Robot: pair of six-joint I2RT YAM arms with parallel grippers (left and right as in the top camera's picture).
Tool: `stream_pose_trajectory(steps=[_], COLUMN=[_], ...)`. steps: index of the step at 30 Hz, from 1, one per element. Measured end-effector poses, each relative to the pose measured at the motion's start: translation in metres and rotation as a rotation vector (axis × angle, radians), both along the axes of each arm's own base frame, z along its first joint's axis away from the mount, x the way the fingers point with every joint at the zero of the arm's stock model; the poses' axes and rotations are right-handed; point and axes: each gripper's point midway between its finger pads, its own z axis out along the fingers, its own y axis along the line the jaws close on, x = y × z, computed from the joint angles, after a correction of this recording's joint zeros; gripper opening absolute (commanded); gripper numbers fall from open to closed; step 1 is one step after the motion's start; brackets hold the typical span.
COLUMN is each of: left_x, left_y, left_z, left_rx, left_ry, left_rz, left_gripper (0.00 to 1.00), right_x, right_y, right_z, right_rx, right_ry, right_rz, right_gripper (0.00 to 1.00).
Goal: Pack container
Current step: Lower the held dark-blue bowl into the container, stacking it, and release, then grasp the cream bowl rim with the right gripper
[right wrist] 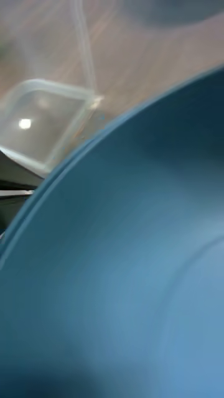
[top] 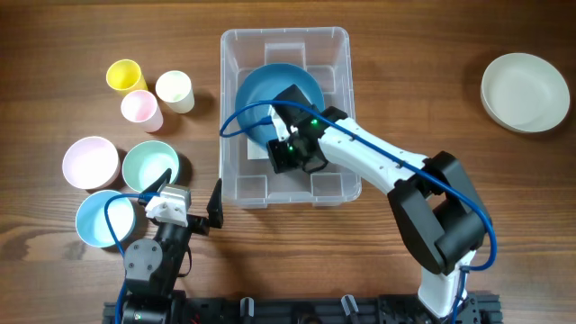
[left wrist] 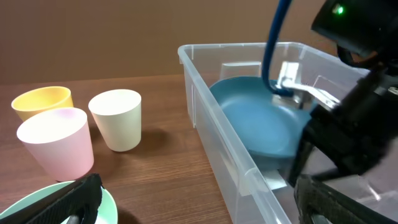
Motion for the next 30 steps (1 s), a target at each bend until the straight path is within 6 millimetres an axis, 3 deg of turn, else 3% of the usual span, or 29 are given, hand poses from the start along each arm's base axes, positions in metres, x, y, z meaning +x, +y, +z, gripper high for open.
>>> stream_pose_trajectory(steps=[2,8,10,12,15,17,18,21,22,24,26,30], left_x=[0.0,0.0,0.0,0.0,0.0,0.0,0.0,0.0,0.0,0.0,0.0,0.0], left_y=[0.0,0.0,0.0,0.0,0.0,0.0,0.0,0.0,0.0,0.0,0.0,0.0], left_z=[0.0,0.0,0.0,0.0,0.0,0.0,0.0,0.0,0.0,0.0,0.0,0.0], left_rx=[0.0,0.0,0.0,0.0,0.0,0.0,0.0,0.0,0.0,0.0,0.0,0.0], left_ry=[0.0,0.0,0.0,0.0,0.0,0.0,0.0,0.0,0.0,0.0,0.0,0.0], left_rz=[0.0,0.0,0.0,0.0,0.0,0.0,0.0,0.0,0.0,0.0,0.0,0.0], left_gripper=[1.0,1.0,1.0,1.0,1.0,1.0,1.0,1.0,1.0,1.0,1.0,1.0], right_x=[0.016,0.034,0.035,0.032,0.027,0.033,0.04,0.057,0.062,0.063,0.066,0.077], right_y=[0.0,-0.007,-0.01,-0.015,-0.054,-0.113,-0.154,-0.272,-0.323,-0.392,-0.439,-0.498], right_z=[0.003,0.021,0.053,0.098,0.183,0.229,0.244,0.249,0.242,0.223,0.197,0.127], right_rx=[-0.01,-0.06,-0.054,-0.027,0.016,0.012,-0.006,-0.077,-0.104,-0.117,-0.098,-0.037], right_ry=[-0.074,-0.146,-0.173,-0.224,-0.346,-0.416,-0.442,-0.433,-0.412,-0.35,-0.281,-0.138], right_rz=[-0.022,-0.06,-0.069,-0.077,-0.175,-0.337,-0.447,-0.767,-0.897,-1.065,-1.173,-1.287], right_gripper=[0.13,0.15,0.2,0.31,0.5,0.57,0.64,0.7,0.72,0.79,0.78,0.77])
